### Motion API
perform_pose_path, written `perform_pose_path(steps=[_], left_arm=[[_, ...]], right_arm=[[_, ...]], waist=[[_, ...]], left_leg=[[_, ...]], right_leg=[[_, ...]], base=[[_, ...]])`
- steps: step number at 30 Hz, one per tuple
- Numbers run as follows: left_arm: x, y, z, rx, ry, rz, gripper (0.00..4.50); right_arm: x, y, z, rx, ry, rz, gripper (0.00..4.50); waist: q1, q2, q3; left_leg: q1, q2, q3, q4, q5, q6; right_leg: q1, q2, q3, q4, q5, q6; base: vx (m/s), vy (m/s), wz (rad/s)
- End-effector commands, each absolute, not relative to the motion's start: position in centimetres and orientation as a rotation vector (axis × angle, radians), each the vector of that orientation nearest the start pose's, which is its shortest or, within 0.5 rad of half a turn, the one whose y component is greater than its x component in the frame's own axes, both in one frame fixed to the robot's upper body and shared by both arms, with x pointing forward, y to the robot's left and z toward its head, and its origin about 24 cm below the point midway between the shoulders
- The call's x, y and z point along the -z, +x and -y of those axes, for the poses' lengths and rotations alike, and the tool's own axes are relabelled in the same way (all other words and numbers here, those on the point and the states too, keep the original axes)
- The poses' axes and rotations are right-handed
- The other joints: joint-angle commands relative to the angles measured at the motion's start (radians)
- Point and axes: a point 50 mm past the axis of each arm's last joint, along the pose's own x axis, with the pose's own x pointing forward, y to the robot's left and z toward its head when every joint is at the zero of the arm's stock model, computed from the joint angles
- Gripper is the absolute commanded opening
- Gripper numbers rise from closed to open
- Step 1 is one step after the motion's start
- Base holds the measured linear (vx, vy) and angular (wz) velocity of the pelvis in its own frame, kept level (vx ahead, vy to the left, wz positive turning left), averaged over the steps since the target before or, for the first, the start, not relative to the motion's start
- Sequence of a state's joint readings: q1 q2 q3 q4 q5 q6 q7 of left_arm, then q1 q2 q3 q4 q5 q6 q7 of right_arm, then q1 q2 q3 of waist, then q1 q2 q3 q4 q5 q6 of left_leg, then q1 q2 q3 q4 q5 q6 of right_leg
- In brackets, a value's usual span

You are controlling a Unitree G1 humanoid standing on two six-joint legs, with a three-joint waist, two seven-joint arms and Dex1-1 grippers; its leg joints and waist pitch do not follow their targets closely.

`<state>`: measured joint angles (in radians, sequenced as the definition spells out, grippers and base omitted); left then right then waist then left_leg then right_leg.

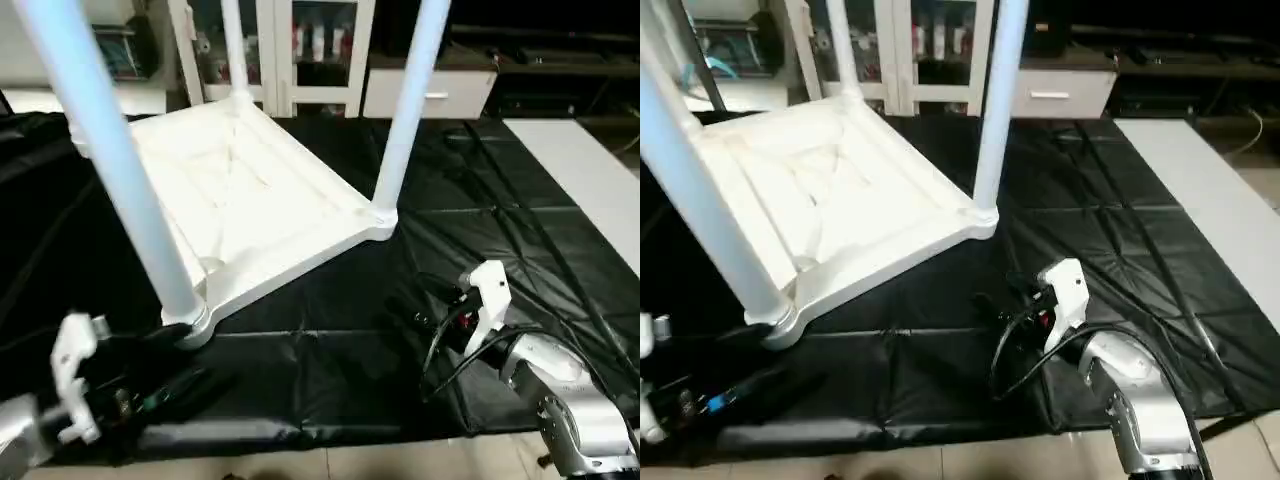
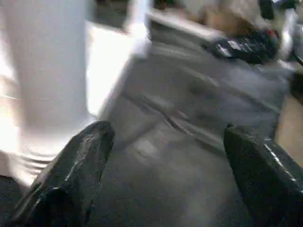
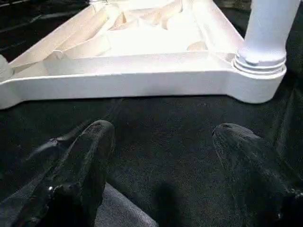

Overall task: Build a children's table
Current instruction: Rotate table base

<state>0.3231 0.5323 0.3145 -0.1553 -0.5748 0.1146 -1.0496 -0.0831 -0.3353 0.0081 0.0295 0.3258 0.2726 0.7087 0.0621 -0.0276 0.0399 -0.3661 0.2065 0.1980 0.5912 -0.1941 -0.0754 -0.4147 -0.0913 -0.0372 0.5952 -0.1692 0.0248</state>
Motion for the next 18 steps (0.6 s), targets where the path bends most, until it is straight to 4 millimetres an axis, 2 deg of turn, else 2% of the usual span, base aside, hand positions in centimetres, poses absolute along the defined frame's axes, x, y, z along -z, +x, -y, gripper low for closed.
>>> perform_pose_path(steps=[1, 2, 4, 5, 6, 8, 9, 11, 12, 13, 14, 15, 16, 17, 18], left_arm=[[-8.1, 16.6, -27.6, 0.683, -0.024, -0.027, 4.49], [-8.1, 16.7, -27.8, 0.672, -0.016, -0.024, 4.49], [-8.1, 16.8, -28.7, 0.612, 0.032, -0.019, 4.49], [-8.1, 16.8, -28.8, 0.611, 0.033, -0.02, 4.49], [-8.1, 17.0, -29.0, 0.592, 0.048, -0.026, 4.49], [-8.2, 17.8, -29.2, 0.566, 0.07, -0.03, 4.49], [-8.3, 19.0, -29.2, 0.532, 0.099, -0.025, 4.49], [-8.3, 19.6, -29.0, 0.534, 0.105, -0.012, 4.49], [-8.3, 20.3, -28.6, 0.548, 0.083, 0.018, 4.49], [-8.5, 20.8, -28.4, 0.553, 0.087, 0.024, 4.49], [-8.7, 21.6, -27.9, 0.568, 0.096, 0.031, 4.49], [-9.1, 23.3, -27.0, 0.587, 0.122, 0.034, 4.49], [-9.1, 23.4, -26.9, 0.587, 0.124, 0.034, 4.49], [-9.2, 24.5, -26.5, 0.589, 0.135, 0.047, 4.49], [-9.2, 25.0, -26.2, 0.596, 0.141, 0.047, 4.49]], right_arm=[[-4.6, 25.7, 18.1, -0.72, 0.068, -0.224, 3.57], [-4.6, 25.7, 18.1, -0.72, 0.068, -0.224, 3.57], [-4.6, 25.7, 18.1, -0.72, 0.067, -0.227, 3.57], [-4.6, 25.7, 18.1, -0.72, 0.067, -0.227, 3.57], [-4.6, 25.7, 18.1, -0.721, 0.066, -0.227, 3.57], [-4.6, 25.7, 18.0, -0.724, 0.066, -0.227, 3.57], [-4.5, 25.8, 17.8, -0.726, 0.068, -0.225, 3.57], [-4.6, 25.8, 17.8, -0.723, 0.073, -0.221, 3.57], [-4.5, 25.9, 17.7, -0.721, 0.077, -0.219, 3.57], [-4.5, 25.8, 17.7, -0.719, 0.078, -0.218, 3.57], [-4.4, 25.8, 17.7, -0.715, 0.079, -0.219, 3.57], [-4.2, 25.7, 17.6, -0.708, 0.079, -0.218, 3.57], [-4.2, 25.7, 17.5, -0.708, 0.079, -0.218, 3.57], [-4.2, 25.6, 17.4, -0.706, 0.085, -0.214, 3.57], [-4.2, 25.6, 17.3, -0.704, 0.089, -0.211, 3.57]], waist=[[0.0, 0.008, -0.034], [0.001, 0.009, -0.036], [0.001, 0.001, -0.034], [0.001, 0.001, -0.034], [0.002, 0.007, -0.036], [0.002, 0.006, -0.038], [0.003, 0.009, -0.039], [0.003, 0.009, -0.041], [0.003, 0.015, -0.044], [0.004, 0.015, -0.043], [0.005, 0.027, -0.046], [0.005, 0.027, -0.045], [0.012, 0.029, -0.046], [0.015, 0.041, -0.046], [0.016, 0.041, -0.042]], left_leg=[[0.016, 0.023, -0.015, -0.095, -0.426, -0.022], [0.017, 0.022, -0.016, -0.094, -0.428, -0.022], [0.017, 0.021, -0.017, -0.095, -0.443, -0.018], [0.018, 0.021, -0.018, -0.095, -0.448, -0.018], [0.018, 0.021, -0.021, -0.096, -0.452, -0.024], [0.024, 0.02, -0.02, -0.094, -0.458, -0.029], [0.023, 0.021, -0.021, -0.095, -0.456, -0.031], [0.022, 0.021, -0.02, -0.095, -0.44, -0.033], [0.021, 0.019, -0.02, -0.094, -0.421, -0.035], [0.021, 0.018, -0.019, -0.094, -0.419, -0.035], [0.022, 0.019, -0.021, -0.094, -0.411, -0.041], [0.022, 0.019, -0.02, -0.095, -0.409, -0.041], [0.036, 0.019, -0.015, -0.09, -0.417, -0.043], [0.037, 0.018, -0.016, -0.089, -0.421, -0.046], [0.024, 0.017, -0.02, -0.093, -0.414, -0.048]], right_leg=[[0.022, -0.027, 0.03, -0.085, -0.423, -0.114], [0.021, -0.028, 0.03, -0.085, -0.425, -0.109], [0.019, -0.025, 0.029, -0.089, -0.445, -0.092], [0.017, -0.025, 0.029, -0.089, -0.455, -0.087], [0.018, -0.026, 0.029, -0.088, -0.457, -0.081], [0.014, -0.023, 0.028, -0.088, -0.443, -0.079], [0.015, -0.024, 0.029, -0.086, -0.428, -0.084], [0.019, -0.023, 0.028, -0.083, -0.388, -0.095], [0.022, -0.024, 0.027, -0.08, -0.353, -0.108], [0.023, -0.024, 0.028, -0.078, -0.347, -0.115], [0.026, -0.025, 0.027, -0.074, -0.316, -0.129], [0.026, -0.023, 0.027, -0.075, -0.308, -0.132], [0.016, -0.021, 0.027, -0.076, -0.297, -0.144], [0.017, -0.023, 0.028, -0.072, -0.287, -0.152], [0.032, -0.026, 0.026, -0.07, -0.292, -0.156]], base=[[0.0, 0.0, 0.0], [0.0, 0.0, 0.0], [0.0, 0.0, 0.0], [0.0, 0.0, 0.0], [0.0, 0.0, 0.0], [0.0, 0.0, 0.0], [0.0, 0.0, 0.0], [0.0, 0.0, 0.0], [0.0, 0.0, 0.0], [0.0, 0.0, 0.0], [0.0, 0.0, 0.0], [0.0, 0.0, 0.0], [0.0, 0.0, 0.0], [0.0, 0.0, 0.0], [0.0, 0.0, 0.0]])
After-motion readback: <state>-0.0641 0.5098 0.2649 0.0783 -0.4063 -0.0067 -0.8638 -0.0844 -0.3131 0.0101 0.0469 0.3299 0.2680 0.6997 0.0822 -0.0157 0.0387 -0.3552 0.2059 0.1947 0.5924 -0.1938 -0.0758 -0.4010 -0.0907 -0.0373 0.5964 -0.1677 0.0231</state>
